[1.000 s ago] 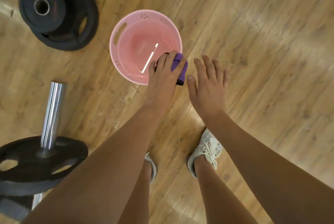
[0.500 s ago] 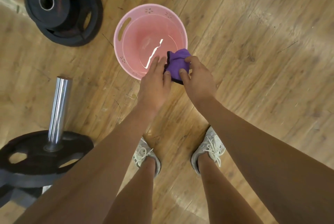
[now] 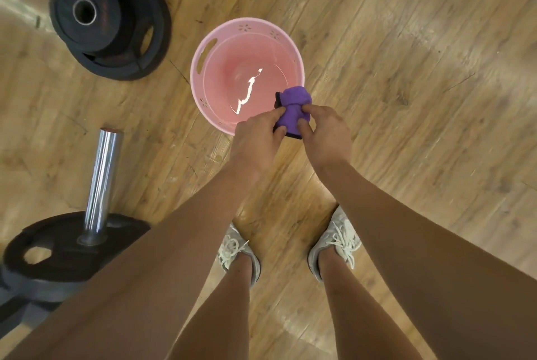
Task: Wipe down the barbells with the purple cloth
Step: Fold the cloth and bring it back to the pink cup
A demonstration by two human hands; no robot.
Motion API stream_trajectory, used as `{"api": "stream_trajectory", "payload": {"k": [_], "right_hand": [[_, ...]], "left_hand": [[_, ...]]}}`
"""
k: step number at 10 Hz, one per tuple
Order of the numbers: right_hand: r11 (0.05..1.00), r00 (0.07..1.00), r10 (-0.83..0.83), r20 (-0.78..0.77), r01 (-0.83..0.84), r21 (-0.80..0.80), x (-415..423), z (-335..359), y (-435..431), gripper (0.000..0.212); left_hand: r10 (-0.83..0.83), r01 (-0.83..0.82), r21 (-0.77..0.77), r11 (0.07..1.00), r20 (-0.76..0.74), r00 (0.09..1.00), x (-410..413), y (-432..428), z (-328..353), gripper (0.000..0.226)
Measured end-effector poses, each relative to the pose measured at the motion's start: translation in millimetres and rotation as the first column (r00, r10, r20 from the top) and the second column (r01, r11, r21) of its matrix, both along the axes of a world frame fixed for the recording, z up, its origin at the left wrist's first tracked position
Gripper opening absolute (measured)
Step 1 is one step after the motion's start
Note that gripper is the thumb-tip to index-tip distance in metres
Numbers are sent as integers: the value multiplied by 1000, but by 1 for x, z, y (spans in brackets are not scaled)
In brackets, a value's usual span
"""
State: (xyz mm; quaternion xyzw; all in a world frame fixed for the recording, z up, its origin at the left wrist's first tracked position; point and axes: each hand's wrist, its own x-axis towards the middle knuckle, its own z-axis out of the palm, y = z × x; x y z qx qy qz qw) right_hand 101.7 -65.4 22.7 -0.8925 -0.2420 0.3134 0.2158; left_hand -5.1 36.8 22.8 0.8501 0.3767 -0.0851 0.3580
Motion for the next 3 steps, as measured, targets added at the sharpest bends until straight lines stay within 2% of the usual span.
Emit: {"api": "stream_trajectory", "payload": {"k": [1, 2, 3], "right_hand": [[992, 992, 112, 65, -108, -63, 3, 25, -4, 40], [972, 947, 234, 218, -221, -85, 3, 57, -2, 36], [965, 874, 262, 409, -250, -84, 1, 102, 6, 36]], "left_hand": [[-60, 65, 104, 992, -48, 997, -7, 2, 21, 38], [-94, 133, 254, 958, -162, 982, -15, 5, 56, 44], [-100, 171, 402, 900, -192, 976, -18, 13, 109, 51]]}}
